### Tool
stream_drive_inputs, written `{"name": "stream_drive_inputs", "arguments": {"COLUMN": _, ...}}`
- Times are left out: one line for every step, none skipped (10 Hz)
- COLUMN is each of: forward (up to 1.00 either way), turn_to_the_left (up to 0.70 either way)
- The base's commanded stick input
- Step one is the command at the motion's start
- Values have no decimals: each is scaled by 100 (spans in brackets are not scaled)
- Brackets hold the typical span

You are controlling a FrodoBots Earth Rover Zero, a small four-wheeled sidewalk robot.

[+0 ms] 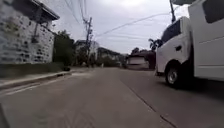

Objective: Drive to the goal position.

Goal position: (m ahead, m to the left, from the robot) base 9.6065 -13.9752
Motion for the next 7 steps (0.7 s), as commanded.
{"name": "stream_drive_inputs", "arguments": {"forward": 70, "turn_to_the_left": 0}}
{"name": "stream_drive_inputs", "arguments": {"forward": 70, "turn_to_the_left": 0}}
{"name": "stream_drive_inputs", "arguments": {"forward": 70, "turn_to_the_left": 0}}
{"name": "stream_drive_inputs", "arguments": {"forward": 70, "turn_to_the_left": 0}}
{"name": "stream_drive_inputs", "arguments": {"forward": 70, "turn_to_the_left": 0}}
{"name": "stream_drive_inputs", "arguments": {"forward": 70, "turn_to_the_left": 0}}
{"name": "stream_drive_inputs", "arguments": {"forward": 70, "turn_to_the_left": 0}}
